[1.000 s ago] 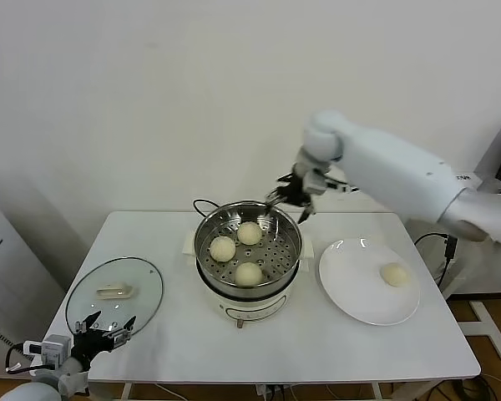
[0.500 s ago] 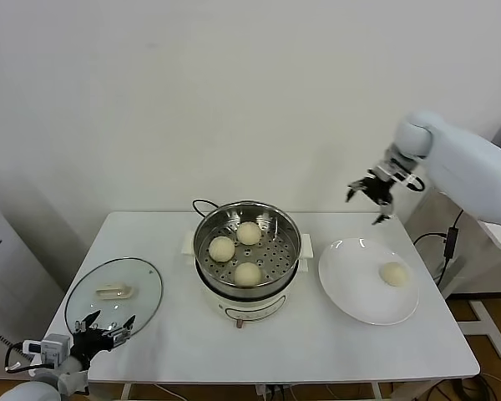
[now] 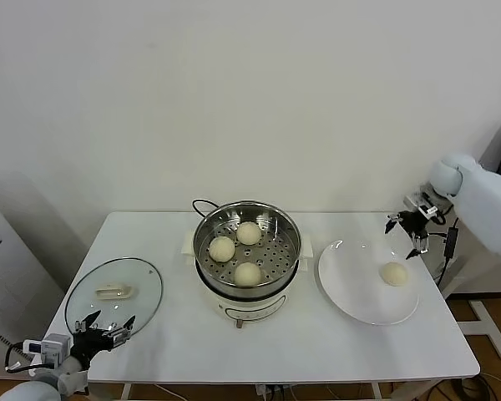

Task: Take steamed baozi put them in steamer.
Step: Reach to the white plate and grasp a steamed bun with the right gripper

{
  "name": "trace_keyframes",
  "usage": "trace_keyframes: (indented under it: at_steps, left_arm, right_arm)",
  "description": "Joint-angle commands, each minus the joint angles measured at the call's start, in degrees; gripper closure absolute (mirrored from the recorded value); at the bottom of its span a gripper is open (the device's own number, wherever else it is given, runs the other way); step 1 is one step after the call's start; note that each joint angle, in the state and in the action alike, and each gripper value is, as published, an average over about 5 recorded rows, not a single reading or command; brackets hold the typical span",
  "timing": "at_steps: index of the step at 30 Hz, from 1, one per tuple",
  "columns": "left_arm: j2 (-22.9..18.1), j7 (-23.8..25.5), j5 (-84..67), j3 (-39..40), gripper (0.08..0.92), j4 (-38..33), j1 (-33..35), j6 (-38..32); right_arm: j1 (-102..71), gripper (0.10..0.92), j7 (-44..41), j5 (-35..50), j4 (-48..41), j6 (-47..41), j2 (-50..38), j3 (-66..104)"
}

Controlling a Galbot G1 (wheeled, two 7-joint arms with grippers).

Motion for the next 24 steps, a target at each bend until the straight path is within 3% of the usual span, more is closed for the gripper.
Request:
trace_keyframes:
  at_steps: [1,24]
  left_arm:
    - [-0.02,0.01,0.03,0.07,0.177,-0.03,0.01,-0.01]
    - [-0.01,0.02,0.13,0.62,0.177,-0.24,-0.03,0.12]
  right_arm:
    - [-6.84,0.203,2.36,-4.42,-4.98,-1.0,0.41,5.71]
    - [-12.41,0.203,9.18,-11.72,-12.74,2.48,6.0,15.23]
